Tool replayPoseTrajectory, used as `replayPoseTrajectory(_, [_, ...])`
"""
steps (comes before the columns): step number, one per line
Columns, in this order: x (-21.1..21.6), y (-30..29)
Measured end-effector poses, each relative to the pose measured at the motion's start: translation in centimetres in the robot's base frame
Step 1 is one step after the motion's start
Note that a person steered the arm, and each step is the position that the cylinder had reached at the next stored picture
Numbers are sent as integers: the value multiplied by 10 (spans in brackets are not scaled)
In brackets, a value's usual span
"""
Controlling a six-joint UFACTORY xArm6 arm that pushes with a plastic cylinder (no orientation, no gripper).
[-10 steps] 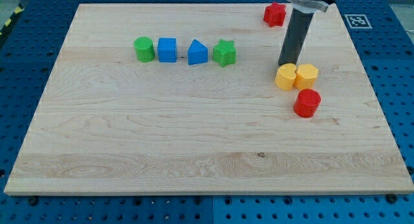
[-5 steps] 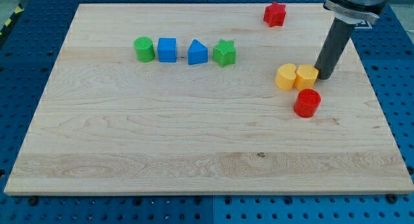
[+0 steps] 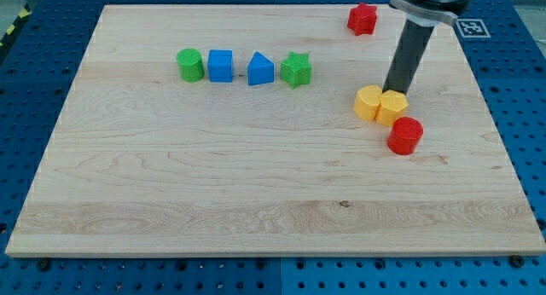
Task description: Push the yellow heart towards green circle
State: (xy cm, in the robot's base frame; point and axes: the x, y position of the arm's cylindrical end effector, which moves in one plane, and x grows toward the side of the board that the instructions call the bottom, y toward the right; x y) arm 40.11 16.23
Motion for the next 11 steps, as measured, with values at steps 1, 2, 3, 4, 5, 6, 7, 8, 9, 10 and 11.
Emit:
replayPoseTrajectory(1, [0,-30])
replayPoseTrajectory(2, [0,-49])
replayPoseTrajectory(3, [9,-51])
replayPoseTrajectory(4, [23,-54])
replayPoseTrajectory(5, [37,-55])
replayPoseTrajectory(6, [48,-53])
replayPoseTrajectory(7, [52,-59])
replayPoseTrajectory(8, [64,-60])
replayPoseTrajectory(9, [73,-61])
replayPoseTrajectory(10, [77,-66])
replayPoseTrajectory(11, [79,-66])
